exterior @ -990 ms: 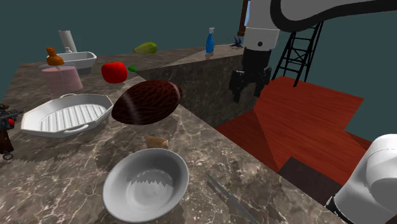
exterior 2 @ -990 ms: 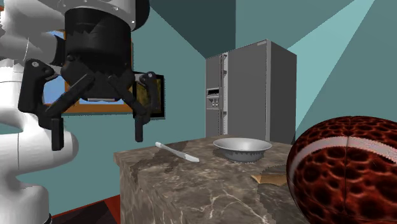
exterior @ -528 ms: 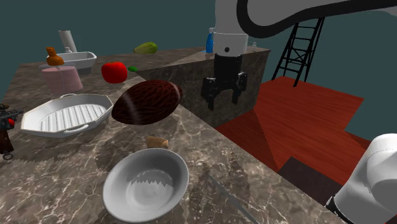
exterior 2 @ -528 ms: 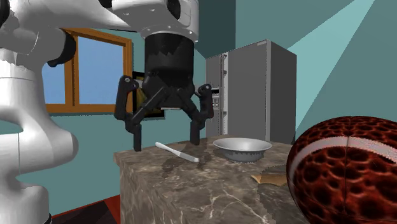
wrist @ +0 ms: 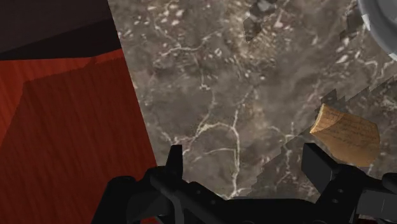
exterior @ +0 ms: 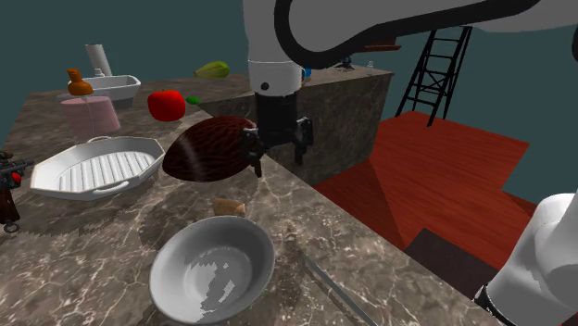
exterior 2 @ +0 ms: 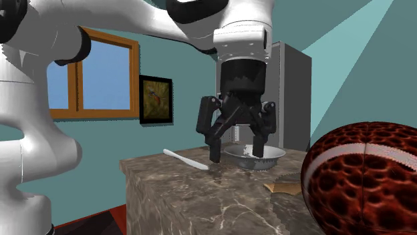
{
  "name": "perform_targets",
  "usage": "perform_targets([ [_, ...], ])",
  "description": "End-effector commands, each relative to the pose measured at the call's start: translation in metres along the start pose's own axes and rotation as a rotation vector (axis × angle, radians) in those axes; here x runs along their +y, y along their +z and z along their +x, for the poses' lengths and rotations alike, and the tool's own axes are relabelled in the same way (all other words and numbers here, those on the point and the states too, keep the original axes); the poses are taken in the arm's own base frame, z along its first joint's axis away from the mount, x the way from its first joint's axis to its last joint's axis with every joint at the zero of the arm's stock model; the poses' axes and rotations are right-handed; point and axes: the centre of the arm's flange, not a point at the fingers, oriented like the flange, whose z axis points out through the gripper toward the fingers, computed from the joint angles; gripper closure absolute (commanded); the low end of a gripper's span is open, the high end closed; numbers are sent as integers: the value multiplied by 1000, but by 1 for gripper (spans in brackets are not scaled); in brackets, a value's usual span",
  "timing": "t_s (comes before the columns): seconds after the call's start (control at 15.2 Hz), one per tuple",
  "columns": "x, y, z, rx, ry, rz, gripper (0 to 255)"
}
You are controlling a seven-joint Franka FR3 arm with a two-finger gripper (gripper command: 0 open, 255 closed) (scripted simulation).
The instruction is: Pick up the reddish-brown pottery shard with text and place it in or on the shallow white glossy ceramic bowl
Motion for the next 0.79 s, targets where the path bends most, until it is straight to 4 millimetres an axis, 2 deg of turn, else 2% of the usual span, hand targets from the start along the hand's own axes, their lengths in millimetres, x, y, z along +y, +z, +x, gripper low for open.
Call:
perform_targets([
  [0.0, -25, 4, 7, -8, 8, -4, 0],
  [0.4, -104, 17, 22, -27, 22, -19, 0],
  [0.46, -111, 18, 23, -28, 23, -20, 0],
  [0.73, -111, 39, 23, -28, 23, -20, 0],
])
